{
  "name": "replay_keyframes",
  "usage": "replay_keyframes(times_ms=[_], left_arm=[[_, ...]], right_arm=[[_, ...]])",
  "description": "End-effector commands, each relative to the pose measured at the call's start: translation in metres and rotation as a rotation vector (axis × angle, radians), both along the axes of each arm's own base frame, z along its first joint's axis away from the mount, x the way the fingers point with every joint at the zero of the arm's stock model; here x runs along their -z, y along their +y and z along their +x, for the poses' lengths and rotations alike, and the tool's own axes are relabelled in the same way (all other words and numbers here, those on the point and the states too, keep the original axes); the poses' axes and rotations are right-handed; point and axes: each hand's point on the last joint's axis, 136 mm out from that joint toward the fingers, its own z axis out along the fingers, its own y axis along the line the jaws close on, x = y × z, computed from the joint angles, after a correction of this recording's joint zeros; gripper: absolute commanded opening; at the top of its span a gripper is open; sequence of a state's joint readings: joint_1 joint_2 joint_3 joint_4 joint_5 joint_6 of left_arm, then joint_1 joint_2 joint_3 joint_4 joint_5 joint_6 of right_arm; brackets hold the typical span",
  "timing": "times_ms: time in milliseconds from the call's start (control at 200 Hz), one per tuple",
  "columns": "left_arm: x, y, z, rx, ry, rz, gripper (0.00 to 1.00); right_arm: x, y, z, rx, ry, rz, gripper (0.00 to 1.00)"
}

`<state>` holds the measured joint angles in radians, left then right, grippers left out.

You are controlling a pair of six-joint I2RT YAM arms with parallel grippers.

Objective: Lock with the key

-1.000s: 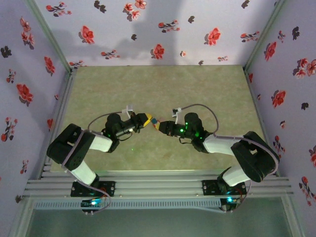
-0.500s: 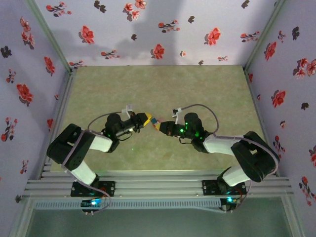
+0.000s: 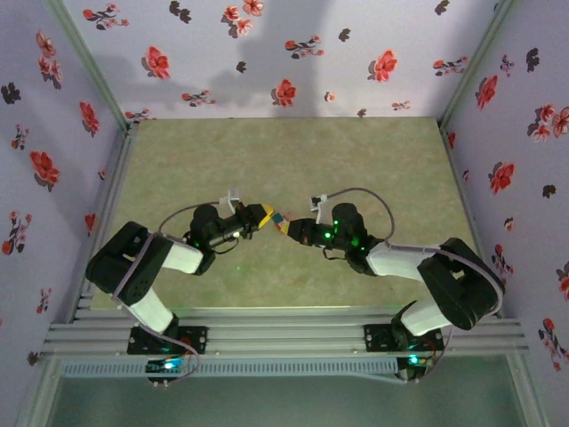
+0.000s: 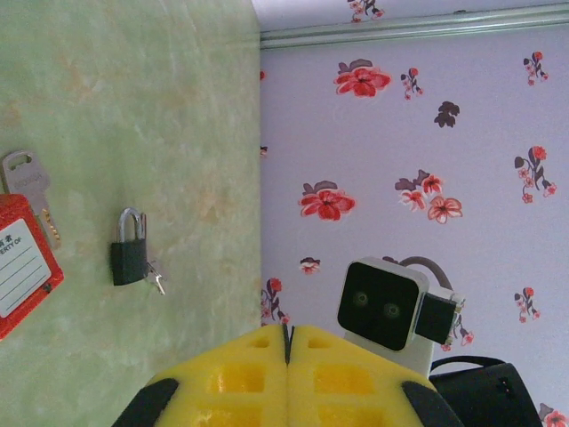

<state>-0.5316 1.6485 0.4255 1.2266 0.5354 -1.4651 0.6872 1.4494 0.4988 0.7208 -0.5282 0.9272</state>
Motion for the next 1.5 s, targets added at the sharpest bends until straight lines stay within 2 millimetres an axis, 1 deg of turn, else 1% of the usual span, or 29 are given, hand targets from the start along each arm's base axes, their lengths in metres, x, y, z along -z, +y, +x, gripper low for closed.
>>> replay_keyframes(times_ms=[0,420,580,725,875,980,1150,1220,1495], left_arm=[[-0.010,0.011,0.017,-0.071,-0.040,-0.017,0.00],[-0.010,0.021,0.025,-0.102,-0.039,-0.018,0.00],[-0.012,0.021,0.026,-0.101,-0.041,-0.022,0.00],[-0.011,0.024,0.027,-0.103,-0.041,-0.019,0.00],[-0.006,0.033,0.028,-0.109,-0.035,-0.007,0.00],[0.004,0.041,0.026,-0.108,-0.026,0.019,0.00],[0.031,0.049,0.017,-0.090,0.022,0.065,0.00],[0.043,0.051,0.013,-0.080,0.046,0.085,0.00],[0.082,0.056,-0.001,-0.058,0.138,0.178,0.00]], right_arm=[[-0.014,0.004,-0.006,-0.036,-0.041,0.020,0.00],[-0.011,0.006,-0.012,-0.065,-0.031,0.012,0.00],[-0.012,0.007,-0.013,-0.073,-0.035,0.012,0.00],[-0.012,0.004,-0.014,-0.068,-0.046,-0.004,0.00],[-0.012,-0.001,-0.013,-0.050,-0.068,-0.037,0.00],[-0.014,-0.006,-0.013,-0.033,-0.092,-0.059,0.00],[-0.019,-0.015,-0.014,-0.010,-0.131,-0.088,0.00],[-0.021,-0.017,-0.014,-0.005,-0.139,-0.095,0.00],[-0.027,-0.024,-0.015,0.010,-0.172,-0.114,0.00]])
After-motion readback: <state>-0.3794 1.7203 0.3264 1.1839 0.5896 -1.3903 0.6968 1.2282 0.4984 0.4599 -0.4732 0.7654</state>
